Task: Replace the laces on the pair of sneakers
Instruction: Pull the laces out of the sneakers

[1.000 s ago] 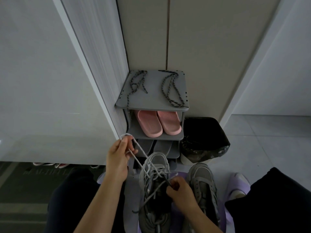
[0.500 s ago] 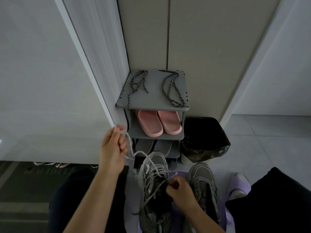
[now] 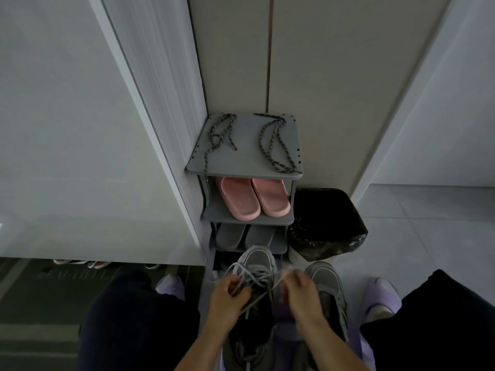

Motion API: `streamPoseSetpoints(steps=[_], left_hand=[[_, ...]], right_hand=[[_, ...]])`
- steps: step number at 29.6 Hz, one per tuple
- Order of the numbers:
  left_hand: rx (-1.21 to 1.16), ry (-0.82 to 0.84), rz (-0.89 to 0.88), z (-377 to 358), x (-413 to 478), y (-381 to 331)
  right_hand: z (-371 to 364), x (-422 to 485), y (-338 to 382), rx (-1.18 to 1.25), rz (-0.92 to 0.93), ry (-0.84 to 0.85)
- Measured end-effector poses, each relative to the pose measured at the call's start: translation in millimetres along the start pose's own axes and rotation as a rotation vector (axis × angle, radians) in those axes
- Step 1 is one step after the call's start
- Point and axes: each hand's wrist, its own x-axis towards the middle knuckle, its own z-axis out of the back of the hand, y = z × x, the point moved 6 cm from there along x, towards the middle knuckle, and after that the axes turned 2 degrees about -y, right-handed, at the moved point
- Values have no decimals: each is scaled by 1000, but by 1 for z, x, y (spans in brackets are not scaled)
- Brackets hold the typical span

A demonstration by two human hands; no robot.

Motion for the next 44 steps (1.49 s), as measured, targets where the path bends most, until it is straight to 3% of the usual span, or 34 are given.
streamPoseSetpoints(steps=[3, 5, 8, 10, 14, 16, 17, 20, 23, 27, 31, 37, 39, 41, 44], left_hand=[[3, -7, 9, -2, -1, 5], [-9, -3, 0, -5, -2, 5], [-20, 3, -9, -7, -2, 3], [-6, 5, -21, -7, -2, 3], [9, -10, -5, -3, 3, 8], [13, -5, 6, -4, 5, 11], [0, -4, 11, -4, 4, 12], [-53, -17, 22, -6, 3, 12], [-80, -22, 17, -7, 1, 10], [-55, -37, -23, -3, 2, 12], [-56, -18, -8, -4, 5, 15], [-34, -3, -11, -13, 1, 18], [9, -5, -44, -14, 0, 15], [26, -2, -68, -16, -3, 11], [29, -7, -89, -20, -6, 9]], right_hand=[[35, 21, 24, 212, 4, -139], [36, 20, 34, 133, 46, -28], [3, -4, 20, -107, 30, 317], [-13, -16, 3, -181, 31, 400], [15, 1, 16, -121, 90, 109], [51, 22, 32, -19, 88, -113], [63, 29, 36, 61, 62, -138], [44, 20, 34, 83, -25, 152], [2, -11, 18, -321, 18, 468], [-9, -15, 12, -293, 73, 313], [26, 6, 20, 192, -41, 52], [26, 12, 15, 262, -24, -2], [13, 9, 12, 173, -54, 118], [4, 2, 9, -71, -38, 242], [4, -2, 5, -370, 103, 222]])
